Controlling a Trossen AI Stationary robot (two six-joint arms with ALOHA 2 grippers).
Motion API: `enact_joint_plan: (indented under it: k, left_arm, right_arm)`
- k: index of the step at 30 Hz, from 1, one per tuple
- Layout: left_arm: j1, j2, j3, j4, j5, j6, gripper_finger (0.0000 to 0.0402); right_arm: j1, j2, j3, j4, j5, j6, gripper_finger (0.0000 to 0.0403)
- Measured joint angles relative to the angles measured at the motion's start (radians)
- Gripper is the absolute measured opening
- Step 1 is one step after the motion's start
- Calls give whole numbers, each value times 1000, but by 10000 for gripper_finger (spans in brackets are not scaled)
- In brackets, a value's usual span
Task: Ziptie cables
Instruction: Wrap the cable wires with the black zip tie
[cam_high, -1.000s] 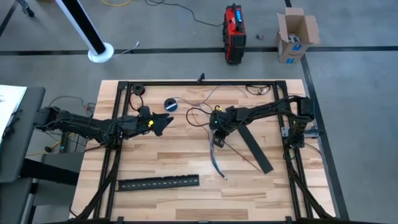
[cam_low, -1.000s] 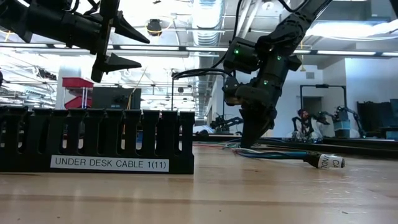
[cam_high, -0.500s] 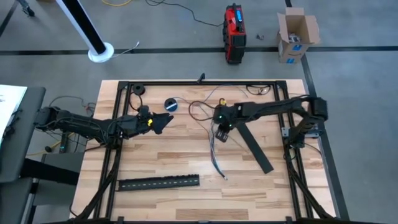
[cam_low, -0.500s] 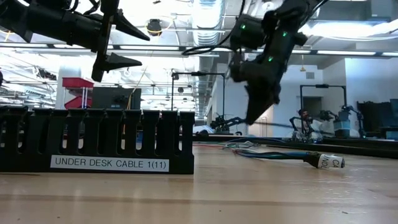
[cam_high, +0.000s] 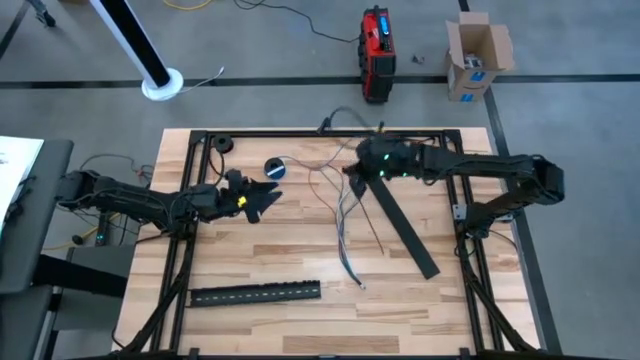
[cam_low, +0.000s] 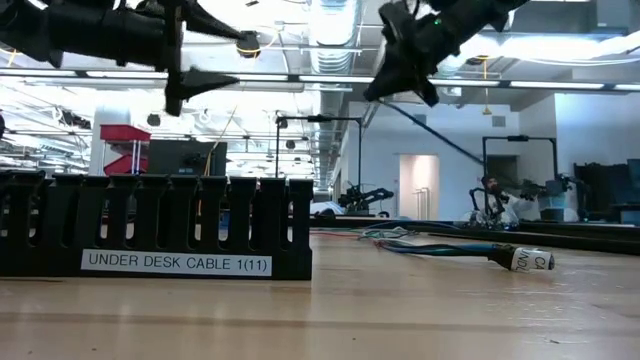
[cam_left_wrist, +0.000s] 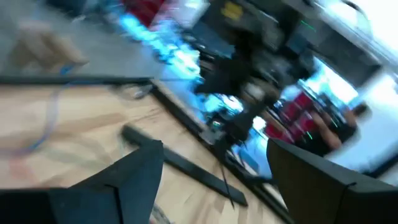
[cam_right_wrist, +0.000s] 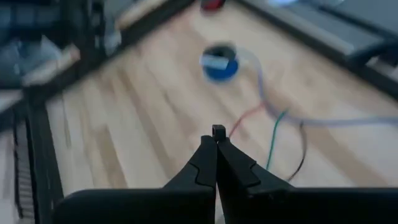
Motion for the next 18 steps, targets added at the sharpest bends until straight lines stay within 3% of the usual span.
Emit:
enact_joint_plan:
  k: [4,9,18]
  left_arm:
    - [0,100,70,43,115,254,277]
    - [0,267,244,20,143,539,277]
    - [-17,536,558,-268,117,945,277]
  right_arm:
    - [-61,-30,16,55,-20,54,0]
    - [-77,-26,93,66,-45,48,0]
    - [-59,-26,204,69,-75,29,0]
